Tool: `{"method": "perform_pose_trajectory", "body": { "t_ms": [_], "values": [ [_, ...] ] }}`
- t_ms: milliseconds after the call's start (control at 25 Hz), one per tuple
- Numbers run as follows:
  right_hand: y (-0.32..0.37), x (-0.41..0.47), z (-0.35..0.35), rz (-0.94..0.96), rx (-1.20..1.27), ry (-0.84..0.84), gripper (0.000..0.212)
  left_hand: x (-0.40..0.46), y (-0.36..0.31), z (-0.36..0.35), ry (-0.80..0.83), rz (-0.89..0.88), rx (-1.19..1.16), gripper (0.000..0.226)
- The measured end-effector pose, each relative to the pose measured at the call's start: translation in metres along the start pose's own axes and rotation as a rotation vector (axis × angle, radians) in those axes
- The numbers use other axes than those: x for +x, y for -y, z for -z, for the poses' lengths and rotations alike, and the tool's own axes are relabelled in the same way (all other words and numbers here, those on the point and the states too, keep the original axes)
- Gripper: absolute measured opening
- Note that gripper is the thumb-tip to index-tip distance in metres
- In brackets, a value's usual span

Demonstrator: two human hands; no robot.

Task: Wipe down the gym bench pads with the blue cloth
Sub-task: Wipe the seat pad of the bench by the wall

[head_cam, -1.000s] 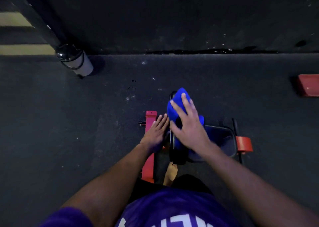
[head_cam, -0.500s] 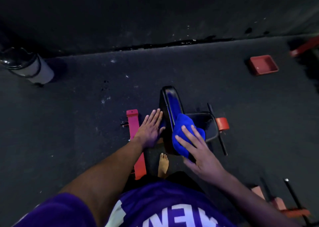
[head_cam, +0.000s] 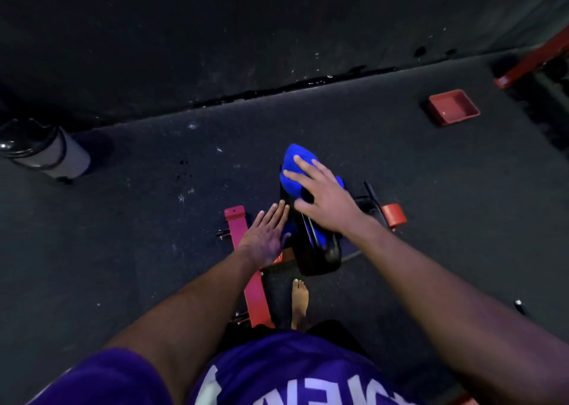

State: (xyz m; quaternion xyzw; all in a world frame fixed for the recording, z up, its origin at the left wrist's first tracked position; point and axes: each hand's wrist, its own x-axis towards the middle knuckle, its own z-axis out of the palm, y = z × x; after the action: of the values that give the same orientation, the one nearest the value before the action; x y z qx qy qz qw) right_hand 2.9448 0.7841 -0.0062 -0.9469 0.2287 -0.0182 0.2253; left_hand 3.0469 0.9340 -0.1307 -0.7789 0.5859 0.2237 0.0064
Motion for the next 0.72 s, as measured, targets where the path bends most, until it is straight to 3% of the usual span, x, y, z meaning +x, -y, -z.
{"method": "perform_pose_trajectory", "body": {
  "t_ms": [240, 400, 560, 720],
  "values": [
    [0.006, -0.146, -0.015, 0.129, 0.021, 0.032, 0.069, 0.005, 0.001, 0.006, 0.068, 0.011, -0.013, 0.067],
    [0.013, -0.075, -0.014, 0.029, -0.012, -0.036, 0.065, 0.005, 0.0, 0.012, 0.13, -0.007, 0.027, 0.066],
    [0.008, 0.025, -0.004, -0.116, 0.026, 0.04, 0.065, -0.001, 0.001, 0.04, 0.229, -0.054, 0.034, 0.07],
    [0.008, 0.003, 0.0, -0.132, 0.118, -0.028, 0.062, -0.03, 0.019, 0.069, -0.035, -0.103, -0.087, 0.062]
  ]
}}
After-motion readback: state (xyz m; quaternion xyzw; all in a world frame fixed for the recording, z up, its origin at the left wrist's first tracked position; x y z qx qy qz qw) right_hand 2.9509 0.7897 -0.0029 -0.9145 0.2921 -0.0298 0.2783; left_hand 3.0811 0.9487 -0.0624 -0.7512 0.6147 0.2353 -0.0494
